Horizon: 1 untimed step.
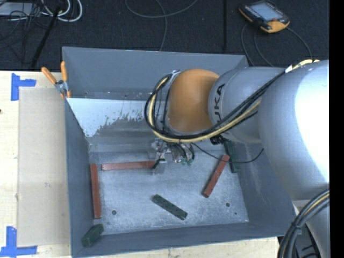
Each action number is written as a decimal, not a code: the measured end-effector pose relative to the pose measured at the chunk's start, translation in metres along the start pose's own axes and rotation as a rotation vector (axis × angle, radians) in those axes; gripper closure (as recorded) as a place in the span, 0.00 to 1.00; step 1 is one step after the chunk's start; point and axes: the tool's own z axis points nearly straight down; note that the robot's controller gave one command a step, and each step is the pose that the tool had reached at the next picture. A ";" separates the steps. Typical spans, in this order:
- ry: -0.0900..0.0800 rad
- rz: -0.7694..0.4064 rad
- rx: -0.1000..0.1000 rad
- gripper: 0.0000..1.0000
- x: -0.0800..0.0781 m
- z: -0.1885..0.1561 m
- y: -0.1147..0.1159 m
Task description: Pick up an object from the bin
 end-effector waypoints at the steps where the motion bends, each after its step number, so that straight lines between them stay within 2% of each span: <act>1: 0.000 0.000 0.000 1.00 0.000 0.000 0.000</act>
Offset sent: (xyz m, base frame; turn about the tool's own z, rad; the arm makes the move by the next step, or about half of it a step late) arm -0.0273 0.0299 0.1287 -0.0537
